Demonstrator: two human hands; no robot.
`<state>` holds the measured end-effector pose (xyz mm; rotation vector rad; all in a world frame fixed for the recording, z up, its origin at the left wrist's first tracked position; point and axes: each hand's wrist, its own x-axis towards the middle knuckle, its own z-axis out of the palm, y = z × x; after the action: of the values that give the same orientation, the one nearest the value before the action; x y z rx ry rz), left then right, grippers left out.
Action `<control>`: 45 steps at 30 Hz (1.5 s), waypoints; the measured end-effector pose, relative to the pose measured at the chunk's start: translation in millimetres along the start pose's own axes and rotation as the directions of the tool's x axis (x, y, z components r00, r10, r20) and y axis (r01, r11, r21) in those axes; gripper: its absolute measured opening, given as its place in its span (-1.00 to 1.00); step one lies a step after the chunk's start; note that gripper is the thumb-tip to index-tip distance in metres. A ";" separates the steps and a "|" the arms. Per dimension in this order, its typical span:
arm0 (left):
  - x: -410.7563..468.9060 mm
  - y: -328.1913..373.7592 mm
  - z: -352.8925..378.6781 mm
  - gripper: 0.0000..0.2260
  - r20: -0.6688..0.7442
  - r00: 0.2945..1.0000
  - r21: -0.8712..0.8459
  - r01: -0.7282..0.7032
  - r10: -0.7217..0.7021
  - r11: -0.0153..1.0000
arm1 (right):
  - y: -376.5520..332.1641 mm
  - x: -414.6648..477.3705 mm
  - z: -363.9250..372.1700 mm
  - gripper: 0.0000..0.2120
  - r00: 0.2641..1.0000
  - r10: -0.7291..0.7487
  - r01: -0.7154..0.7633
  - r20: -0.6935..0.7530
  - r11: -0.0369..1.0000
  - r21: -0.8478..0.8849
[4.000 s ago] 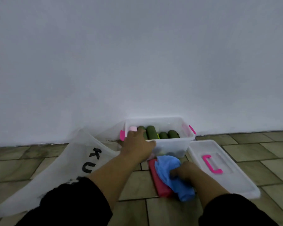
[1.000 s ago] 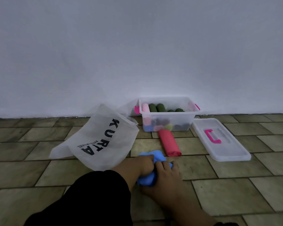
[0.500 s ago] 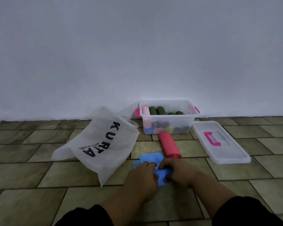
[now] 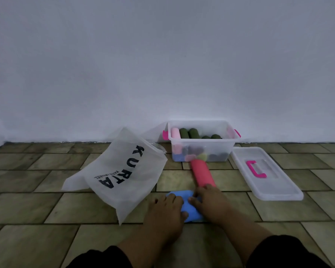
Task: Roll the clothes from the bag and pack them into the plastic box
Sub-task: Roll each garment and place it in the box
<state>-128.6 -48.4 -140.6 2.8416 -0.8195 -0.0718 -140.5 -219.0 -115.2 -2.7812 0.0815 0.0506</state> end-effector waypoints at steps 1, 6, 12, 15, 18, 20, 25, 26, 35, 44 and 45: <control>3.6 -1.3 -3.8 -0.65 -0.012 1.000 -0.010 0.012 -0.012 1.000 | -1.2 -0.4 0.7 -0.76 0.996 -0.060 0.063 -0.072 0.997 0.040; 23.2 -8.5 -28.0 -0.66 0.166 0.985 0.182 0.015 -0.046 0.983 | 0.8 -8.4 2.2 -0.67 0.964 -0.264 0.264 -0.010 0.964 0.008; 27.1 6.2 -24.3 -0.58 -0.159 0.935 -0.159 0.292 -0.317 0.943 | -5.2 3.3 -7.4 -0.74 0.999 -0.007 0.007 0.049 1.000 -0.001; 31.7 24.2 -15.6 -0.45 0.080 0.900 -0.508 0.407 -0.429 0.759 | -3.3 5.9 -9.4 -0.74 0.977 0.167 -0.188 0.131 0.967 0.174; 41.8 36.4 -16.0 -0.38 0.244 0.840 -0.623 0.519 -0.485 0.585 | -1.4 4.3 -2.9 -0.67 0.966 0.191 -0.239 0.176 0.918 0.316; 47.9 38.9 -18.7 -0.35 0.233 0.832 -0.637 0.522 -0.504 0.567 | -1.3 0.1 2.4 -0.65 0.968 0.203 -0.248 0.151 0.875 0.416; 62.4 36.1 -25.7 -0.37 0.247 0.827 -0.743 0.496 -0.504 0.450 | 2.8 -3.3 -0.1 -0.76 0.957 0.165 -0.278 0.239 0.752 0.598; 65.5 35.7 -27.9 -0.38 0.248 0.838 -0.779 0.471 -0.487 0.414 | 3.9 -1.5 -3.3 -0.74 0.953 0.146 -0.287 0.264 0.711 0.642; 150.3 39.0 -94.9 -0.40 -0.147 0.964 -0.817 0.008 -0.222 0.577 | 20.2 62.1 -82.2 -0.74 0.992 0.018 -0.128 0.128 -0.020 0.992; 220.1 -8.7 -90.8 -0.33 0.097 0.970 -0.110 0.233 -0.223 0.966 | 44.8 192.1 -147.4 -0.55 0.878 0.448 -0.313 -0.171 0.806 0.502; 221.3 -9.8 -87.4 -0.33 0.097 0.971 -0.110 0.229 -0.219 0.967 | 41.7 199.7 -142.8 -0.51 0.890 0.443 -0.374 -0.111 0.846 0.380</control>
<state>72.4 -143.9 -55.6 2.8191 -0.4860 -0.2636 59.6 -318.3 -5.3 -2.3552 0.6730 -0.1202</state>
